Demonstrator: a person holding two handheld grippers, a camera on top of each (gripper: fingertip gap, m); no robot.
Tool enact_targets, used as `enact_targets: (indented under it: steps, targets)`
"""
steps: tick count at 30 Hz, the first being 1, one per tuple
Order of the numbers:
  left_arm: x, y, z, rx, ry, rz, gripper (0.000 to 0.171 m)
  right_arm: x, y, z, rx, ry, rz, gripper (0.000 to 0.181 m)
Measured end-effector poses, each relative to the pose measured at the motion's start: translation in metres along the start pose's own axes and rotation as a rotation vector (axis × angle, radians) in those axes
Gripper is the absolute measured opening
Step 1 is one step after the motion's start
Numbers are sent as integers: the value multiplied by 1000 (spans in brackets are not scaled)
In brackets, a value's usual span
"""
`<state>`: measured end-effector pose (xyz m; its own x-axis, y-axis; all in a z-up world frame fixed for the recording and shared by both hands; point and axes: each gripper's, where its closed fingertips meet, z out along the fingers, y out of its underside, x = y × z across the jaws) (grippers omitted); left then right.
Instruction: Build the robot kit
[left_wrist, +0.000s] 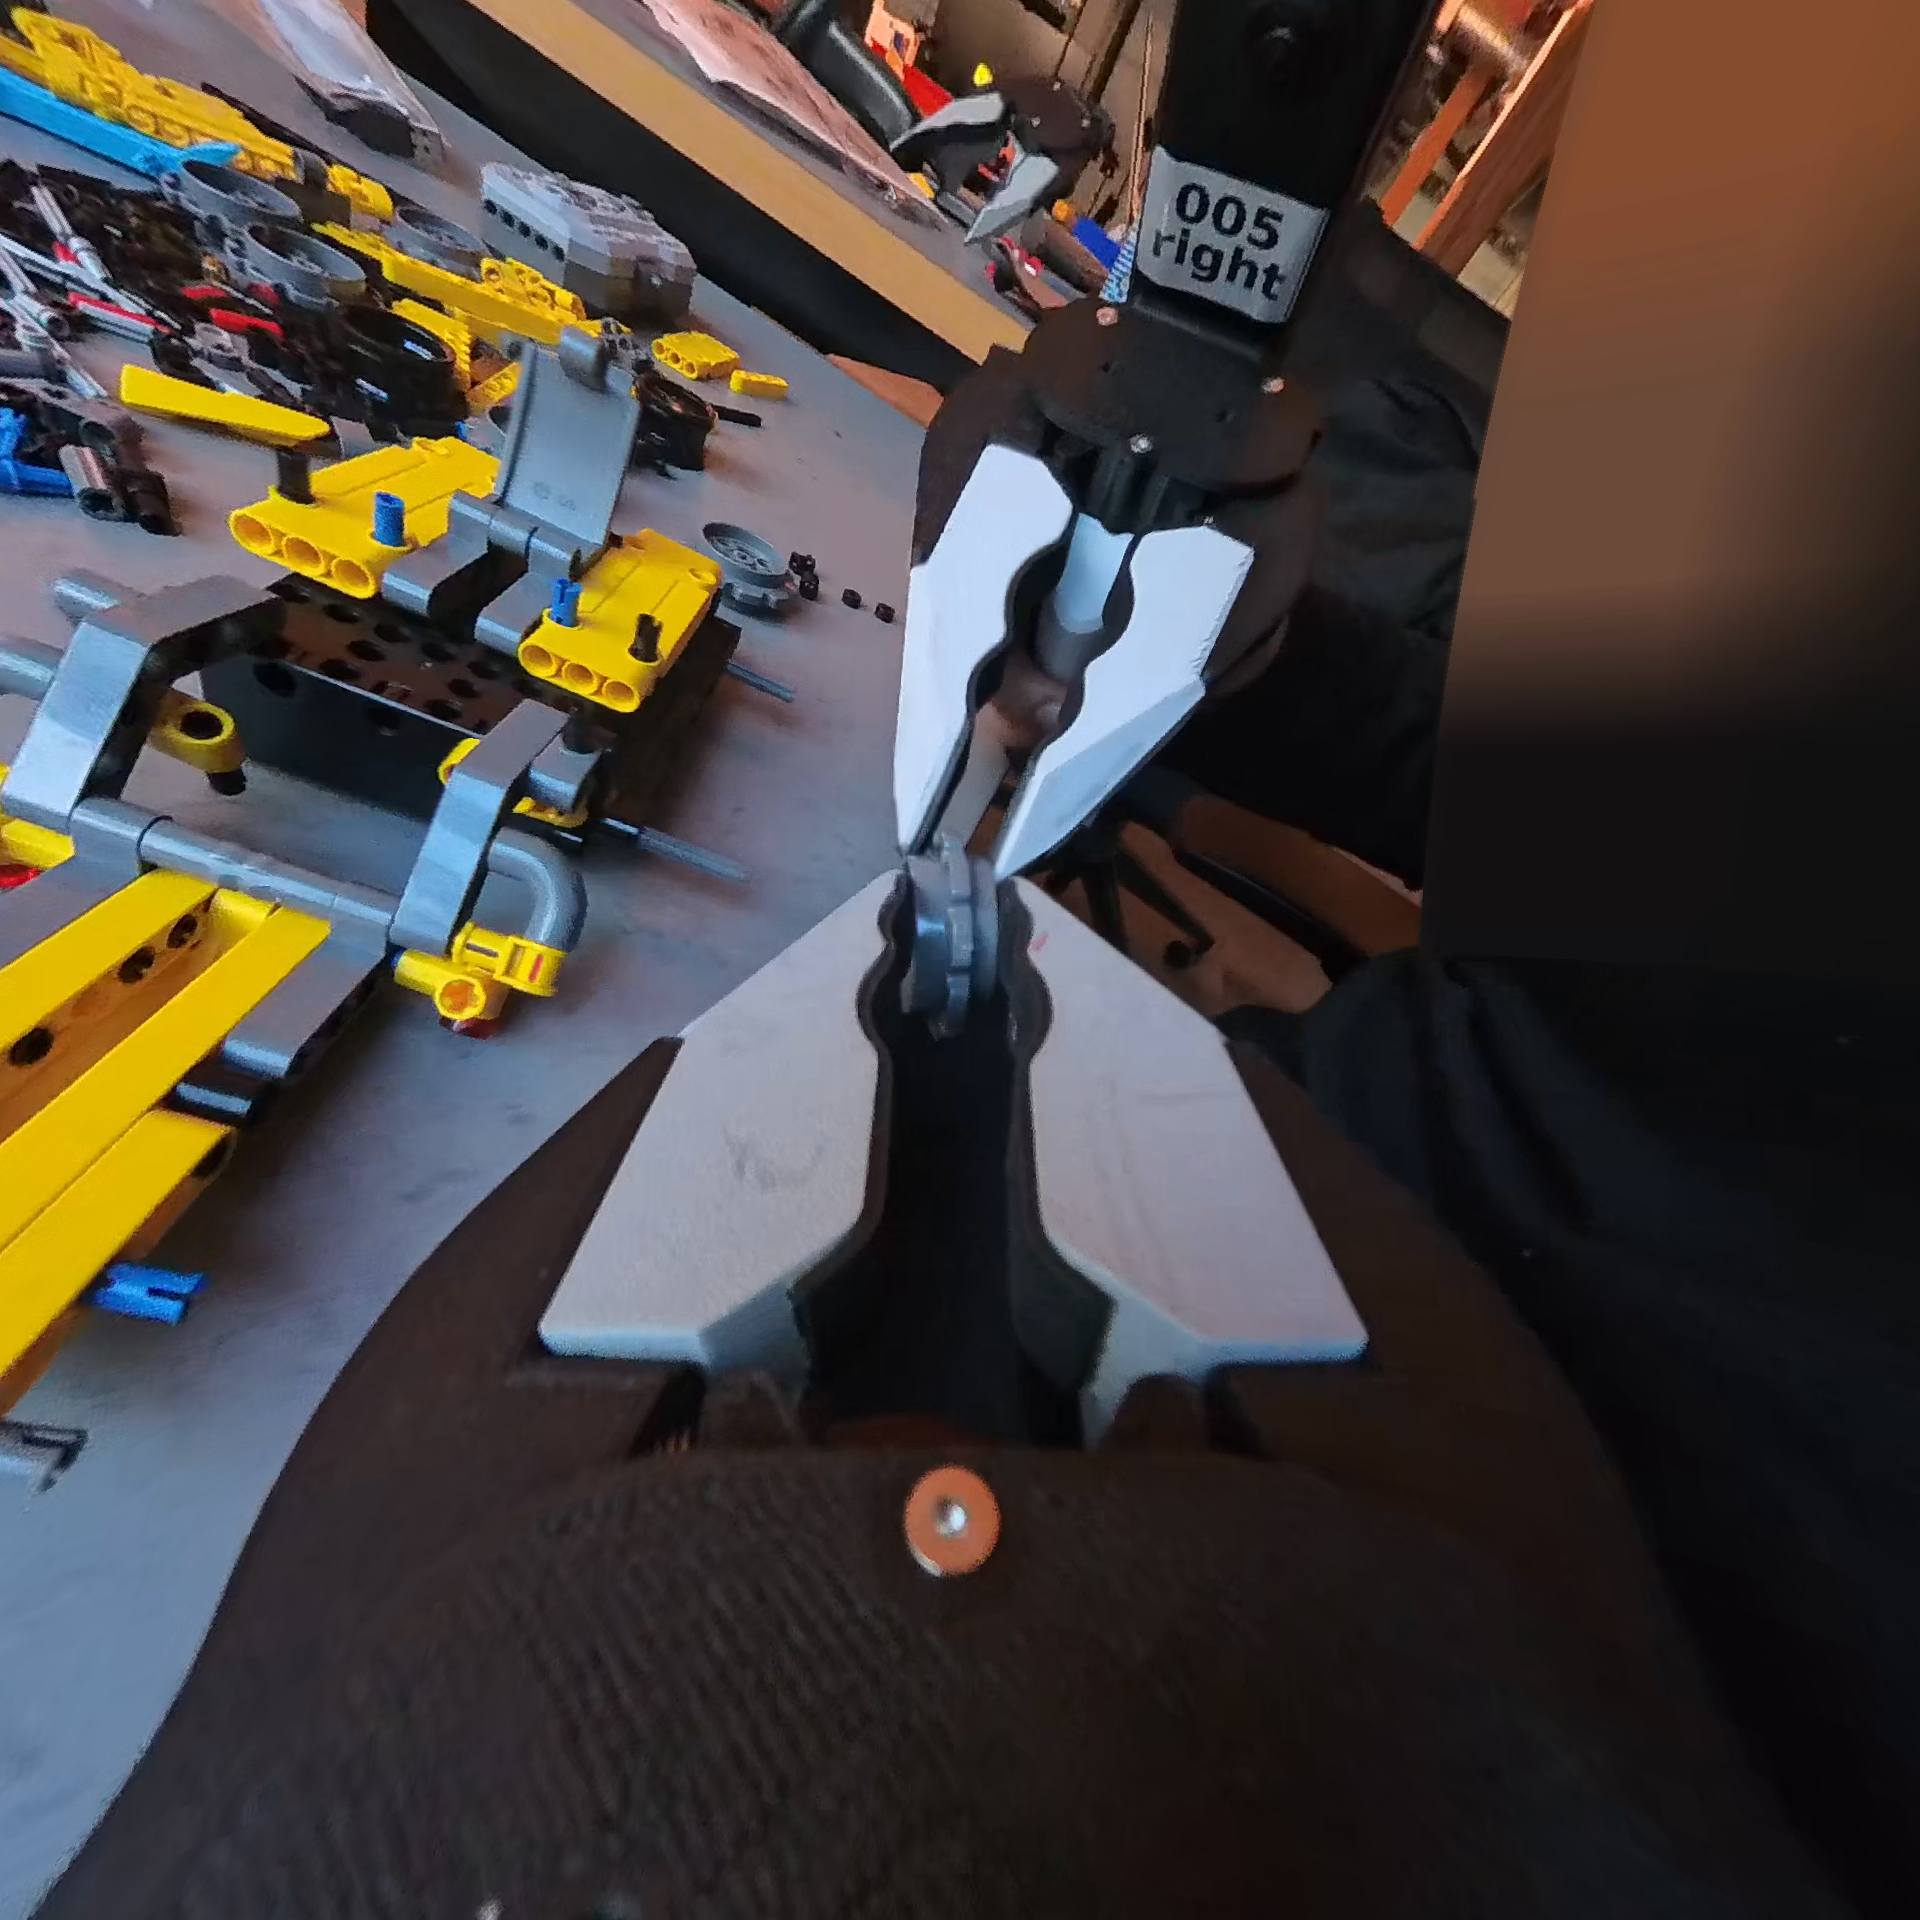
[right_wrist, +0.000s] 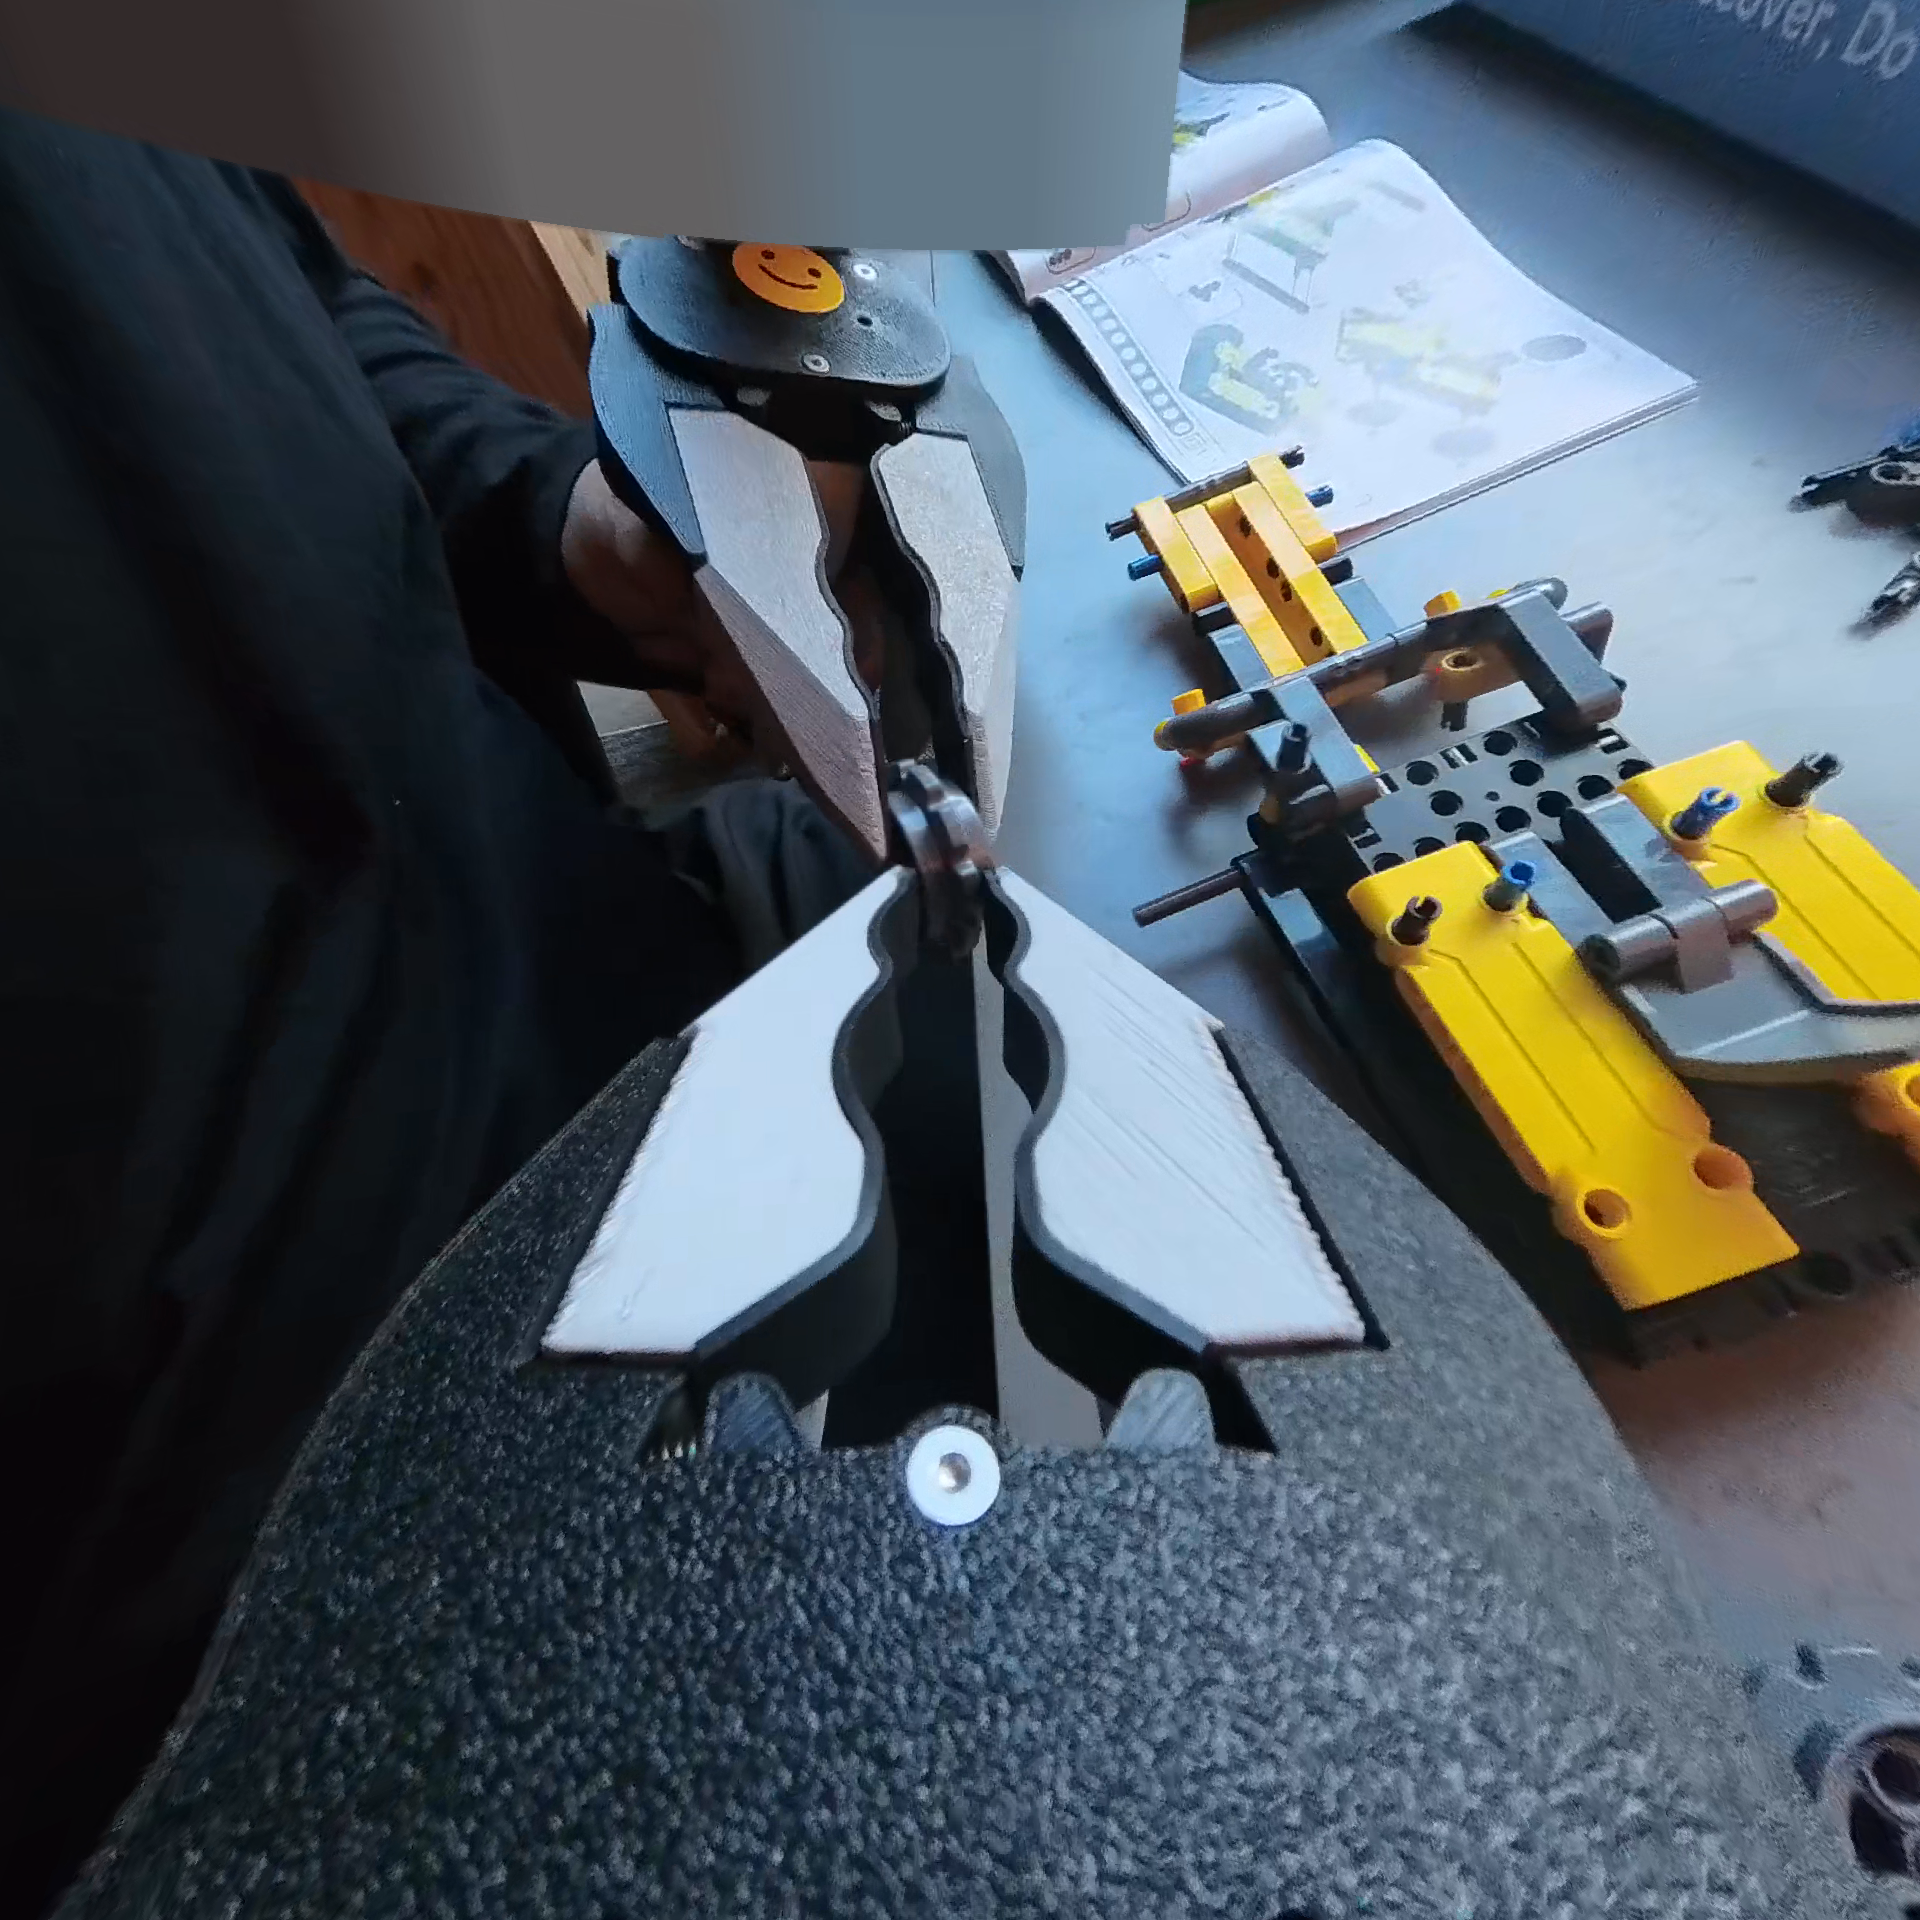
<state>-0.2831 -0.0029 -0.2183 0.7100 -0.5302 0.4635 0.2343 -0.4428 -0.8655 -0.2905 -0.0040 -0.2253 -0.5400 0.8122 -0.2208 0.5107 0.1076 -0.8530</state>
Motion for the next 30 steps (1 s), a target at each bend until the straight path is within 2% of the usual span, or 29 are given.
enact_targets:
  steps: [9, 16, 22, 25, 28, 30]
  targets:
    - [-4, -2, 0, 26, 4, -74, 13, 3, -1, -4, -31, 43, 86, 10]
    - [-12, 0, 0, -5, -142, 77, 26, 15, -6, -34, 29, 128, 229, 11]
    - [-9, 6, 4, -44, -154, 133, 27, 24, 5, -48, 41, 148, 347, 11]
    - [-10, 5, 4, -39, -148, 120, 27, 18, 0, -48, 83, 136, 288, 11]
    - [-13, 6, 3, -47, -171, 129, 27, 28, 18, -45, -9, 230, 236, 11]
    - [-15, 7, 4, -60, -193, 162, 26, 29, 17, -46, -3, 274, 160, 11]
